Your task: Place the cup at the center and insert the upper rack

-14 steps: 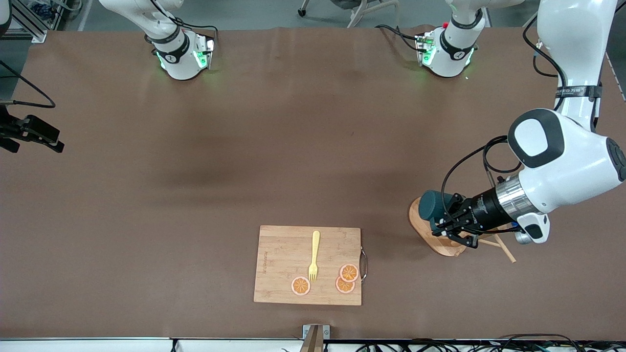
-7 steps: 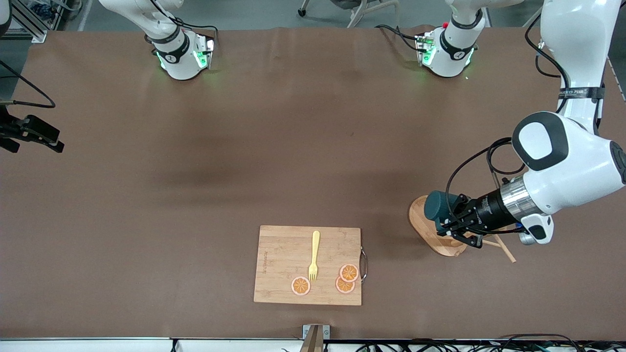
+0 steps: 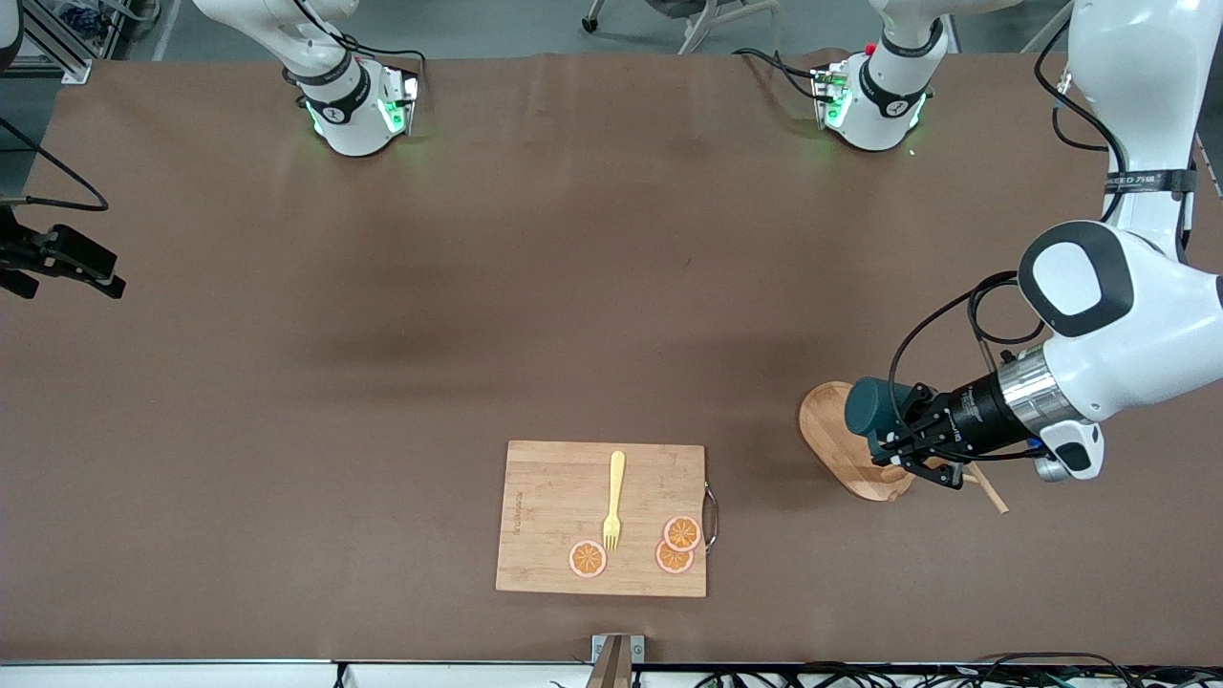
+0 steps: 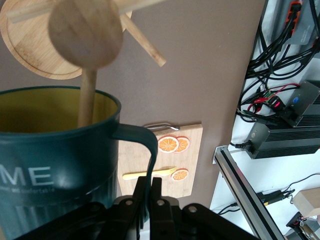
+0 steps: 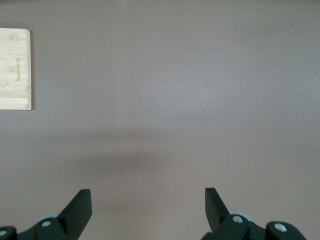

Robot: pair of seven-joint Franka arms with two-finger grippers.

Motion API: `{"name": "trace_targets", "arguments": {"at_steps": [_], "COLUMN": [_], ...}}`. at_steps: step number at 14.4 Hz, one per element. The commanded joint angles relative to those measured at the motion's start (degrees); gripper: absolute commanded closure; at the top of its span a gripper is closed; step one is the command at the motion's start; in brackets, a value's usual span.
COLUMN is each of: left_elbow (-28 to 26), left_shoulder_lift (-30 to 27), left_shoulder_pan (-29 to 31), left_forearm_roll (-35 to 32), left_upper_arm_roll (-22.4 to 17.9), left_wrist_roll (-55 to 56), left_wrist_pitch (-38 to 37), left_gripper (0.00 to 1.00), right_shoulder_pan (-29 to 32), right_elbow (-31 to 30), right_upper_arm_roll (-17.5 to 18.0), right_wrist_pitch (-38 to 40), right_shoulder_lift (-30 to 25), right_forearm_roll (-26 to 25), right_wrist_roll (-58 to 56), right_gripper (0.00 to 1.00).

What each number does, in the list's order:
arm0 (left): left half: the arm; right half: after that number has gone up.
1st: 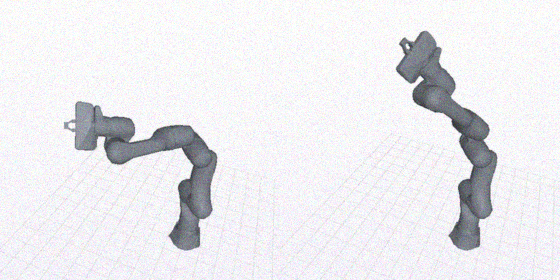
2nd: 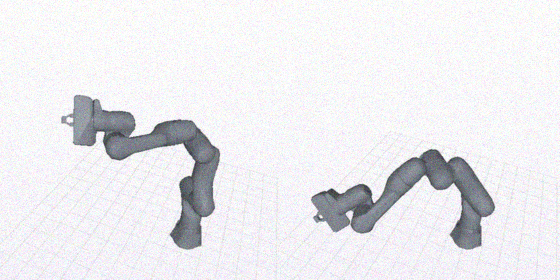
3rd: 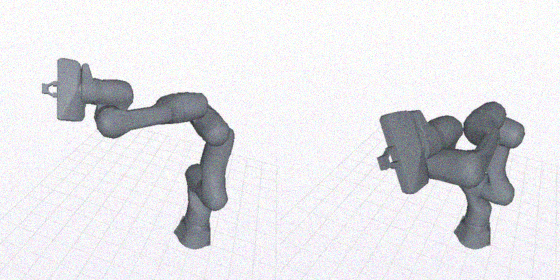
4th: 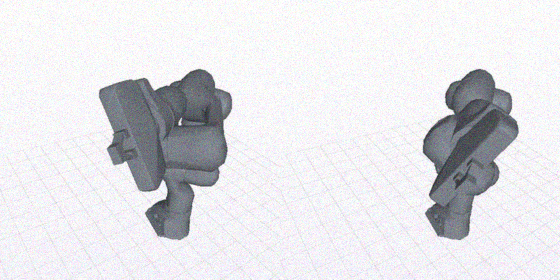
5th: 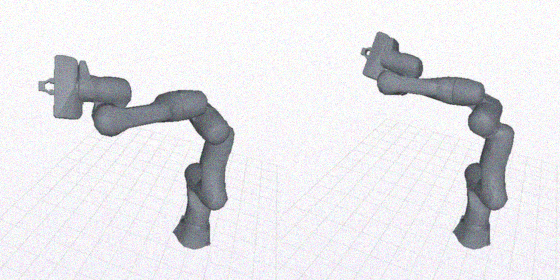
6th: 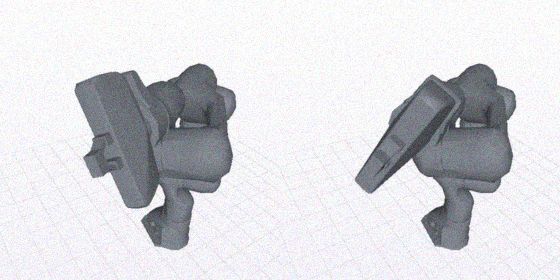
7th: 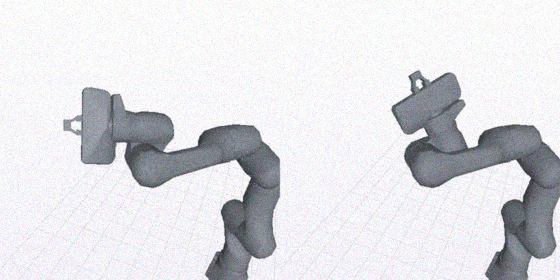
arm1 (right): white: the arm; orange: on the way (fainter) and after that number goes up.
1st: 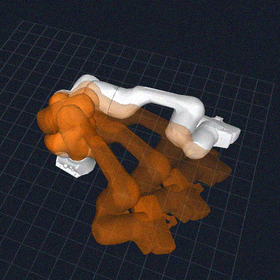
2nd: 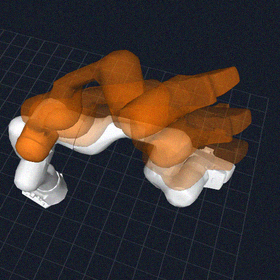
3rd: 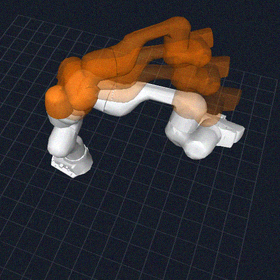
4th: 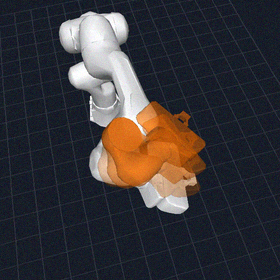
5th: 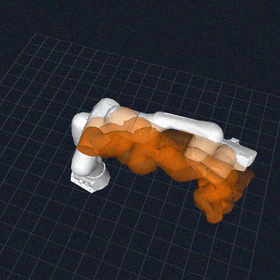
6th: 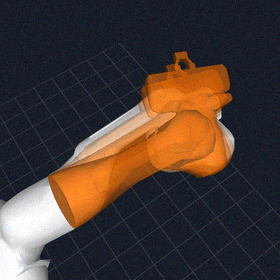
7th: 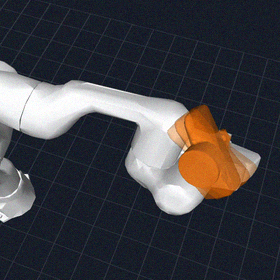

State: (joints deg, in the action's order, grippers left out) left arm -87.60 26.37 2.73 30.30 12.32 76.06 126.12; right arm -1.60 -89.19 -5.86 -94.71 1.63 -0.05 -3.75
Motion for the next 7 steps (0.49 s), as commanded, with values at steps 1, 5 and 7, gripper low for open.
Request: {"name": "trace_targets", "arguments": {"at_steps": [1,5,7], "left_elbow": [-0.9,-0.9,-0.9], "left_shoulder_lift": [-0.9,-0.6,-0.3], "left_shoulder_pan": [0.6,0.9,0.9], "left_forearm_roll": [0.4,0.3,0.3], "left_upper_arm_roll": [0.2,0.2,0.1], "left_wrist_roll": [-2.1,-2.4,-2.7], "left_wrist_pitch": [0.0,-0.1,-0.1], "left_gripper": [0.99,0.98,0.98], "right_shoulder_pan": [-0.2,-0.2,-0.2], "right_elbow": [-0.8,-0.8,-0.8], "right_upper_arm_roll": [0.1,0.1,0.1], "right_wrist_pitch": [-0.3,-0.3,-0.3], "right_shoulder_lift": [-1.1,-1.1,-1.1], "right_forearm_roll": [-0.5,-0.5,-0.5], "right_wrist_roll": [-0.2,-0.2,-0.2], "right_gripper": [0.00,0.00,0.00]}}
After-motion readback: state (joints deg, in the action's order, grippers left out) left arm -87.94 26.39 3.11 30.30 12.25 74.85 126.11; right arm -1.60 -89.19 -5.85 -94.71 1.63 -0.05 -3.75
